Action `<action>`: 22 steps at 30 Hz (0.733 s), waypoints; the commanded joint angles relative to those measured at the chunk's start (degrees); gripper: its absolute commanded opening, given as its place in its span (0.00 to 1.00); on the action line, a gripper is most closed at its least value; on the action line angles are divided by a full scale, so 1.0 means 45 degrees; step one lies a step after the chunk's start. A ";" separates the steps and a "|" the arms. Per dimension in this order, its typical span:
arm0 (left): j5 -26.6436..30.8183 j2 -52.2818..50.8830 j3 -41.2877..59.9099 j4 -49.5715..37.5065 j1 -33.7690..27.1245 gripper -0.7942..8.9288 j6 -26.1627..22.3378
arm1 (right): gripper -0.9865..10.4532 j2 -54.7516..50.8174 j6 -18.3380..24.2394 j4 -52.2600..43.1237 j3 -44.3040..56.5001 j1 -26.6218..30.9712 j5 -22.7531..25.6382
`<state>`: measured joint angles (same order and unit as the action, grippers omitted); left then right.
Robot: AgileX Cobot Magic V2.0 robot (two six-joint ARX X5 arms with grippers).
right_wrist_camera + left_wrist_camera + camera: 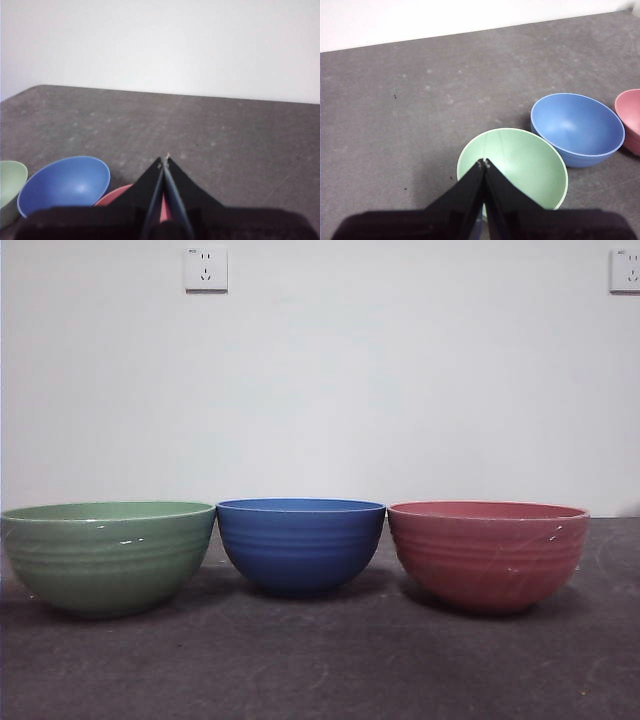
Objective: Pick up the green bowl on the top,put the green bowl on the left,pick up the red bowl in the middle,put the red bowl on the right
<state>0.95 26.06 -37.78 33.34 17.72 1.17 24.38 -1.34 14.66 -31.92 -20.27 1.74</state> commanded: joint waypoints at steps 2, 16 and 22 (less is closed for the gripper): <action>0.0044 -0.0029 0.0078 -0.0053 -0.0034 0.08 0.0126 | 0.09 -0.0005 -0.0155 0.0194 0.0019 -0.0005 0.0053; 0.0117 -0.4964 0.1195 -0.0243 -0.1855 0.08 -0.0947 | 0.09 -0.0005 -0.0160 0.1297 0.0019 -0.0005 0.0034; -0.0019 -0.5765 0.4580 -0.2482 -0.3157 0.08 -0.0923 | 0.09 -0.0005 -0.0160 0.1734 0.0015 -0.0005 0.0034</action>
<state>1.23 0.45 -19.66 23.49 3.95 -2.50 24.38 -1.56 22.41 -31.92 -20.27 1.74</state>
